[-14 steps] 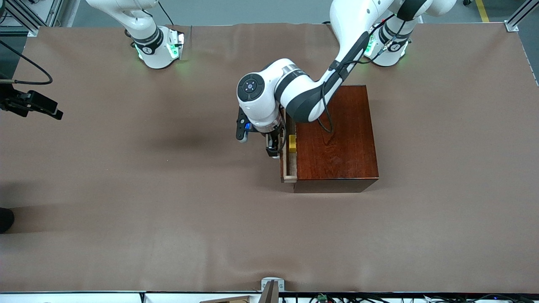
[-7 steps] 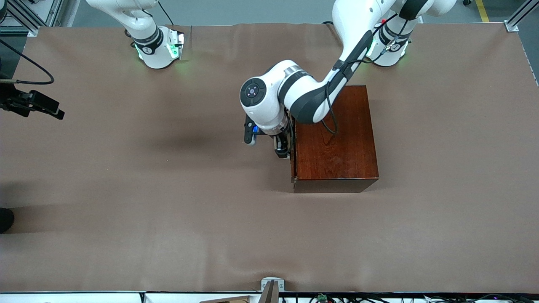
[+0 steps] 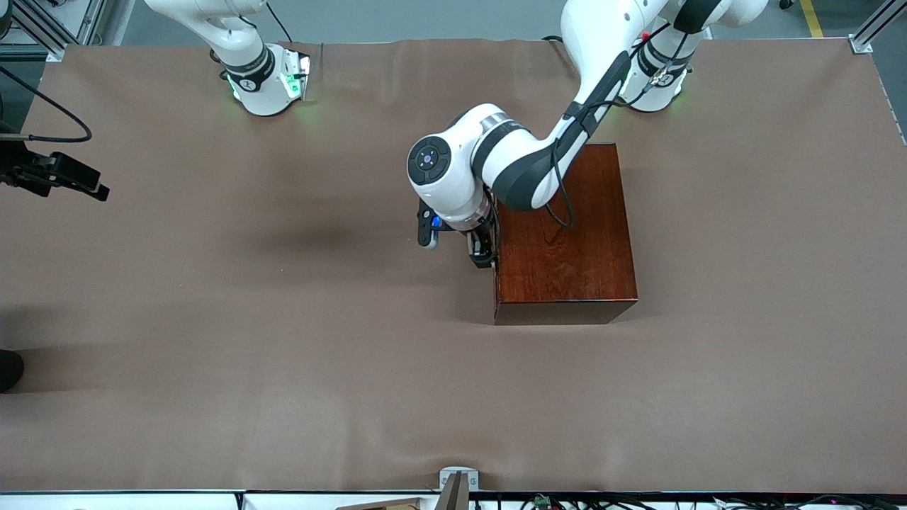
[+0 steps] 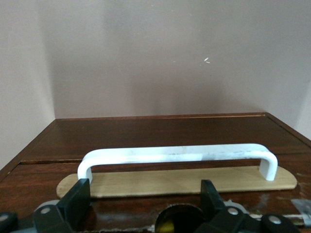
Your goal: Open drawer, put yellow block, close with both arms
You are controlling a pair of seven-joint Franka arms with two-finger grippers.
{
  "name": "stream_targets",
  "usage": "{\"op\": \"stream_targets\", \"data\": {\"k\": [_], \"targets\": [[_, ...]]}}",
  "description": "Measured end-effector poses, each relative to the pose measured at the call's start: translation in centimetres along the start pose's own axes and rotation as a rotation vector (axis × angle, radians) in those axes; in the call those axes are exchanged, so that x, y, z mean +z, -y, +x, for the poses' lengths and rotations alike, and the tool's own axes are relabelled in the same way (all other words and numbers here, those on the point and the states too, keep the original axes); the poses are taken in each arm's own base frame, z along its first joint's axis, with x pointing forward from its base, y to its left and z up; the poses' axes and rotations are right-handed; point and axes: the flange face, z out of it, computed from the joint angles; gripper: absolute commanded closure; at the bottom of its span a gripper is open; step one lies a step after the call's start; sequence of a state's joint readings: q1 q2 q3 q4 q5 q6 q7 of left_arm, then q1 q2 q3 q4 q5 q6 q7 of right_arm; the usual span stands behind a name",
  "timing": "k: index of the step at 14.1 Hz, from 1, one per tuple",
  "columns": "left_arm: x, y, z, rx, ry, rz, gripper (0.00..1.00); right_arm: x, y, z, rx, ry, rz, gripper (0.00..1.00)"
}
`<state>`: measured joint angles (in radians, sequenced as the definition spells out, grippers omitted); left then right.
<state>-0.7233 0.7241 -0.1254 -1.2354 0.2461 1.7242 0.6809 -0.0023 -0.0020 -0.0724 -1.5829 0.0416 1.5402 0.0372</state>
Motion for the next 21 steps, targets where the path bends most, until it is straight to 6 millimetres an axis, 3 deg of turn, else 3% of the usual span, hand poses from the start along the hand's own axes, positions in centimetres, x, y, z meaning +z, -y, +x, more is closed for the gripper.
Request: {"op": "stream_targets", "data": {"k": [3,5,7,9,11,13,18,21], "targets": [[-1.7,-0.3,1.7,-0.159,-0.1,0.055,0.0,0.0,0.0,0.0,0.0,0.0,0.0,0.0],[-4.4,-1.0,2.3,-0.346,-0.168,0.075,0.0,0.0,0.0,0.0,0.0,0.0,0.0,0.0],[-8.4,-1.3,1.2,-0.526,-0.229,0.092,0.0,0.0,0.0,0.0,0.0,0.0,0.0,0.0],[-13.1,-1.1,-1.7,-0.627,-0.282,0.11,0.0,0.0,0.0,0.0,0.0,-0.001,0.0,0.0],[-16.5,-0.2,-6.3,-0.707,-0.282,0.09,0.0,0.0,0.0,0.0,0.0,-0.001,0.0,0.0],[-18.9,1.7,-12.2,-0.793,-0.275,0.081,0.0,0.0,0.0,0.0,0.0,-0.001,0.0,0.0],[-21.7,7.4,-30.0,-1.064,-0.286,0.045,0.0,0.0,0.0,0.0,-0.001,-0.002,0.0,0.0],[-22.5,7.9,-37.7,-1.174,-0.269,0.024,0.0,0.0,0.0,0.0,0.001,-0.002,0.0,0.0]]}}
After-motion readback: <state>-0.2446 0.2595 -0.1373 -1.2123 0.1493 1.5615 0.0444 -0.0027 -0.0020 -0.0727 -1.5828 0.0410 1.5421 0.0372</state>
